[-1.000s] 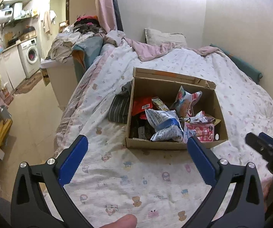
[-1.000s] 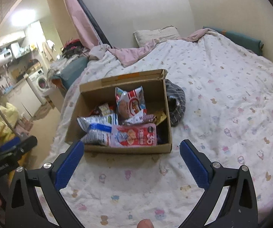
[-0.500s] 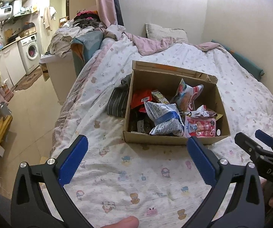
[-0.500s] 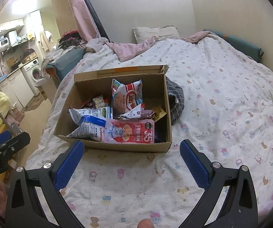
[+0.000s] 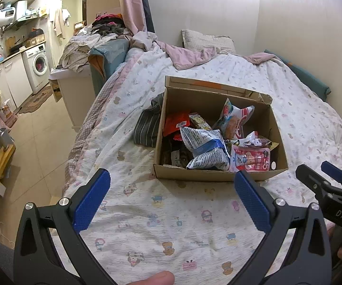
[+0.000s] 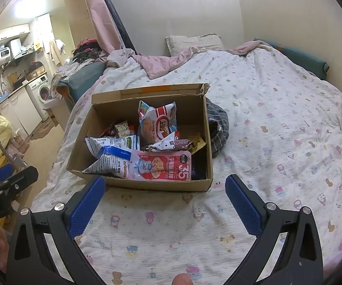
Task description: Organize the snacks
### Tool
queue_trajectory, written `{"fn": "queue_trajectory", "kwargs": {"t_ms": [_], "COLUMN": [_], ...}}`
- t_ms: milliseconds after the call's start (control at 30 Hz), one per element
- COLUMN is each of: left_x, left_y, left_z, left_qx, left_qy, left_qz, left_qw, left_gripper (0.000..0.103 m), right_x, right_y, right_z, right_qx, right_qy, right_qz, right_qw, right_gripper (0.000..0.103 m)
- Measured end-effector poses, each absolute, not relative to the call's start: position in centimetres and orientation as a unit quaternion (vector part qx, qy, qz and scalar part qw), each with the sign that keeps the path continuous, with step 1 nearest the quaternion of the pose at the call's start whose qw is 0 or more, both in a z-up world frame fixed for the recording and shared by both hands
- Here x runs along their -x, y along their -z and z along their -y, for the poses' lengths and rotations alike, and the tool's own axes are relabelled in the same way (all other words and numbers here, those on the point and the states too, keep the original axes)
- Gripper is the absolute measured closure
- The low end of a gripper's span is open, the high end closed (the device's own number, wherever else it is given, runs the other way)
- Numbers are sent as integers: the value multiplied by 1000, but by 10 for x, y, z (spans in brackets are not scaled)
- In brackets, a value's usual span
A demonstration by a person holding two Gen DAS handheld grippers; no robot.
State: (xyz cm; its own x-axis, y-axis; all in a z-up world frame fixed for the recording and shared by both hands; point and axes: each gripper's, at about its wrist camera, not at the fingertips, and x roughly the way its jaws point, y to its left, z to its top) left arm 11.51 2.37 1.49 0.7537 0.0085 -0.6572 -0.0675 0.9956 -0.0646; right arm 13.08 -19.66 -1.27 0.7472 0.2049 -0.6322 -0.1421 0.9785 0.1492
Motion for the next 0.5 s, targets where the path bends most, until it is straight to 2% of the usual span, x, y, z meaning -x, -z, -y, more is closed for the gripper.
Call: {"fn": "queue_trajectory", "kwargs": {"t_ms": [500], "left_x": [-115], "left_y": [-15], "left_z": [-23], "left_qx": [42], "left_qy": [-20], "left_qz": [-351], "left_qw": [935], "left_gripper": [0], "right_x": [-131], "right_y": [13], "right_z": [197], "right_qx": [-46], "right_qy": [-93], "right_qz": [-343], "right_qw": [934], "right_gripper": [0]}}
